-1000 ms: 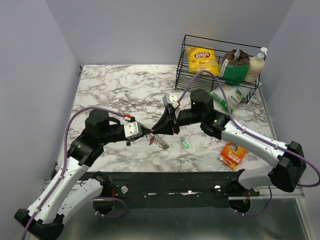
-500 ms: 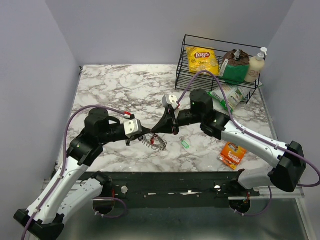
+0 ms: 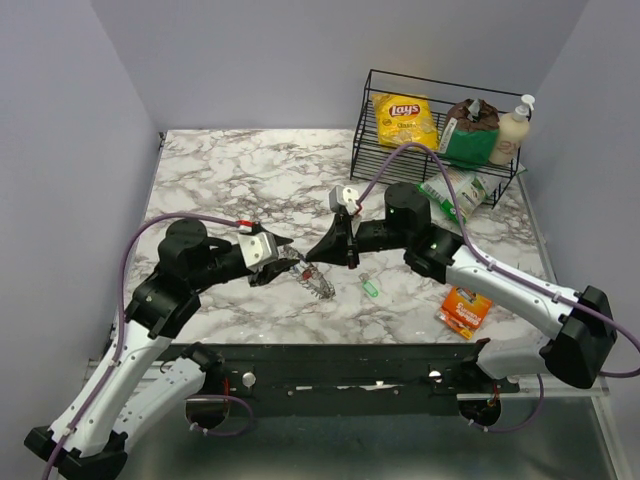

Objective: Put the keys on the keyring

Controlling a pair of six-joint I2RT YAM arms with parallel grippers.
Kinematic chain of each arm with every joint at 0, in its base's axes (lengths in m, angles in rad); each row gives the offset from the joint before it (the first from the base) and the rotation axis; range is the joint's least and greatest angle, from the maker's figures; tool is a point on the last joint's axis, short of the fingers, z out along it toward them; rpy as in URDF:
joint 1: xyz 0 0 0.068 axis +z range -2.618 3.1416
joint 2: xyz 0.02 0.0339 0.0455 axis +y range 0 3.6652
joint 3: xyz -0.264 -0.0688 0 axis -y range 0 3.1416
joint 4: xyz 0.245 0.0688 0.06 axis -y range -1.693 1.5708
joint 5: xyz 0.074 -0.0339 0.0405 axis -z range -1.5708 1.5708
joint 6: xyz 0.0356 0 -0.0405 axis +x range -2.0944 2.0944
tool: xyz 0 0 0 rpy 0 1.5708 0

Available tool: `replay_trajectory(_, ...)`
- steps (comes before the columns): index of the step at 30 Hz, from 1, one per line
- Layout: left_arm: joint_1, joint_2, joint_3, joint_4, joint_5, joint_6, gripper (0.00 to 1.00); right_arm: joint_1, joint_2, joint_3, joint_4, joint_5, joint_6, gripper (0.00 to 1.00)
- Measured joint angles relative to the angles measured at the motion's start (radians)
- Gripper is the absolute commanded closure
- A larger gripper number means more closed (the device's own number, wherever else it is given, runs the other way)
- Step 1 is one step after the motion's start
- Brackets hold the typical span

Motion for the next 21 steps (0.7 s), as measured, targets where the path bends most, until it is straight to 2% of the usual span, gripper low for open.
replay_trajectory(8,0.0,-0.012,0.0,0.048,-0.024,-0.036,0.44,0.0,-0.066,-0.079,0.093,0.033,0.031,0.99)
replay_trajectory(10,0.0,-0.014,0.0,0.067,-0.019,-0.048,0.49,0.0,-0.105,-0.114,0.131,0.042,0.042,0.99)
replay_trajectory(12,0.0,-0.013,0.0,0.09,0.004,-0.063,0.54,0.0,-0.145,-0.146,0.176,0.047,0.051,0.99)
replay_trajectory(16,0.0,-0.011,0.0,0.142,0.084,-0.082,0.54,0.0,-0.239,-0.225,0.287,0.049,0.087,0.99)
replay_trajectory(21,0.0,-0.015,-0.03,0.316,0.199,-0.161,0.58,0.0,-0.298,-0.27,0.414,0.035,0.141,0.99)
